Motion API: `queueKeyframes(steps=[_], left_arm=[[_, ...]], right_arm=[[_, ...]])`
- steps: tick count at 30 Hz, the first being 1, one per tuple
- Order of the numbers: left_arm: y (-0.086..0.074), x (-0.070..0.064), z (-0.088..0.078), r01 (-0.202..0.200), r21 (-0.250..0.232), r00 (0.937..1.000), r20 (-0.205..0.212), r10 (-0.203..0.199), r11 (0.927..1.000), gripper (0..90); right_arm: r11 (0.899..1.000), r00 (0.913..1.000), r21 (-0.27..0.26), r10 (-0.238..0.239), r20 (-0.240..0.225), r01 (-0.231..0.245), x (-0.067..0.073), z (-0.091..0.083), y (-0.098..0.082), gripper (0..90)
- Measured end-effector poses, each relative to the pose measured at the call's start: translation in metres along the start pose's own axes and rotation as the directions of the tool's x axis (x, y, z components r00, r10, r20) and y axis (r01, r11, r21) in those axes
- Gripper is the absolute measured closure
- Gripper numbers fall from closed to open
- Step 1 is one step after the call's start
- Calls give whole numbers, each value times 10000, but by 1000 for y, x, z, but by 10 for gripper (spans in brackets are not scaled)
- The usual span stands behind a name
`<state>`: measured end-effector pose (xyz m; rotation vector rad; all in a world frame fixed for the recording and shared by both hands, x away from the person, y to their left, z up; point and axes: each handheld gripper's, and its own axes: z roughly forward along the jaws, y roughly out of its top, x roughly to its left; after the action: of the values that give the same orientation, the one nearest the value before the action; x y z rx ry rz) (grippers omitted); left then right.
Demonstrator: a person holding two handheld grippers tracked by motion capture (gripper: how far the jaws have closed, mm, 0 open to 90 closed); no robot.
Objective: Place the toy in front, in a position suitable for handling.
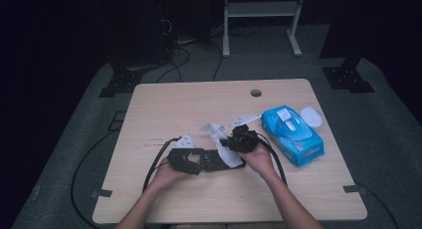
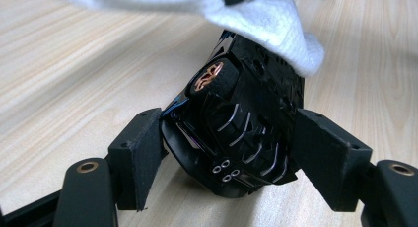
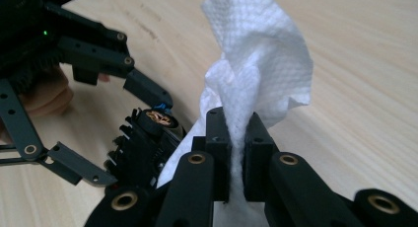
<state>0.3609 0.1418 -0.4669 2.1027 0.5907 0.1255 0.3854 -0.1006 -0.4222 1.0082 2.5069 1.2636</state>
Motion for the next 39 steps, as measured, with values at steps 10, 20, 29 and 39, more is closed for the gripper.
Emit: queueKeyframes(steps=[10,20,29,39], left_arm=[[0,-9,-1,-659,-14,9977,-180,658,9978,294],[0,-14,-5,-646,-375,9976,-257,636,9972,340],[-2,-8,-10,-388,-612,9992,97,394,9974,403],[0,-16,5,-968,-186,9945,378,974,9951,425]], right_arm=[[9982,9988,536,-241,-438,264,2,-2,-3,840],[9985,9964,482,-207,-817,247,4,-8,-6,845],[9982,9913,391,-409,-1251,461,11,-13,-9,845],[9979,9869,22,-632,-1486,642,19,-19,-17,844]])
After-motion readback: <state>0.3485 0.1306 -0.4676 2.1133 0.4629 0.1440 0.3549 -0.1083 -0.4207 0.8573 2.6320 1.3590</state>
